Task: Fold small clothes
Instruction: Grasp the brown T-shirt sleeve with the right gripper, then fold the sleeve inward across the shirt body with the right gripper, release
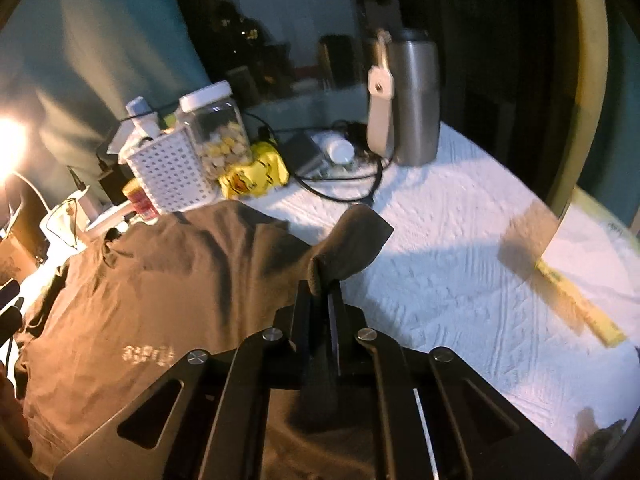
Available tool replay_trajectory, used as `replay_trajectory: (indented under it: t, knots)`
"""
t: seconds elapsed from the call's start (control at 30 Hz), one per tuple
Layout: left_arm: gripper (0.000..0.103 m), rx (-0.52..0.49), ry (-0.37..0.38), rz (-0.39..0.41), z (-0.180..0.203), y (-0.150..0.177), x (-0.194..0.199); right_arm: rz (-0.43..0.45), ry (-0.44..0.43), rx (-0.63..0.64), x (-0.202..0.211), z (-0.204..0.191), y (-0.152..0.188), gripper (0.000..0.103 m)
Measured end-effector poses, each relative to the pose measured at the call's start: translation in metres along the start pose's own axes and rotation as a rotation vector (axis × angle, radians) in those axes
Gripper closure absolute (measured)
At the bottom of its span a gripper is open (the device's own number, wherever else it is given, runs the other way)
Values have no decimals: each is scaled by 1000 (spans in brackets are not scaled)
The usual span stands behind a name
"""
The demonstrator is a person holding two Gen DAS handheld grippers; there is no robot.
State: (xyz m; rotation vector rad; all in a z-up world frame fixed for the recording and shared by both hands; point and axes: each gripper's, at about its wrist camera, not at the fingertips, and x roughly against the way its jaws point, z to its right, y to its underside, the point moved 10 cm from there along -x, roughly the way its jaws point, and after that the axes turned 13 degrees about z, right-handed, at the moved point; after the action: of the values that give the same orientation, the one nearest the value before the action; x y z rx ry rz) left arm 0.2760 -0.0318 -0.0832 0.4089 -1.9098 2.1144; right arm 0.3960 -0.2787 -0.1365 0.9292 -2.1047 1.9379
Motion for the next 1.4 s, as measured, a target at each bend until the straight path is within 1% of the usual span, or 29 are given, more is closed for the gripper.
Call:
replay_trajectory:
  t: [0.2, 0.37, 0.57, 0.73, 0.87, 0.97, 1.1, 1.17, 1.2, 1.23, 1.3, 1.4]
  knots:
    - [0, 31, 4, 32, -17, -3, 17, 27, -12, 58, 12, -32, -9, 94]
    - [0, 39, -6, 52, -35, -2, 30, 23, -28, 95, 15, -57, -4, 94]
    - [0, 75, -33, 54, -65, 4, 41, -10, -47, 122, 9, -86, 10, 94]
    - [0, 96, -51, 55, -82, 10, 49, -46, -60, 150, 0, -111, 24, 94]
    - [0, 113, -63, 50, -95, 15, 53, -108, -73, 188, -8, -132, 40, 94]
    - [0, 123, -69, 51, -103, 17, 56, -121, -74, 201, -9, -144, 46, 94]
    - [0, 130, -76, 56, -110, 19, 61, -151, -125, 234, -6, -164, 57, 94]
    - [0, 133, -78, 59, -111, 19, 64, -171, -154, 250, -2, -173, 64, 86]
    - [0, 133, -78, 59, -111, 20, 65, -179, -165, 254, -1, -176, 67, 75]
    - [0, 133, -78, 60, -111, 21, 66, -187, -179, 258, 2, -180, 70, 67]
    - [0, 132, -75, 60, -107, 21, 67, -186, -212, 272, 8, -188, 73, 65]
    - [0, 125, -70, 61, -102, 21, 70, -177, -220, 290, 19, -191, 75, 57]
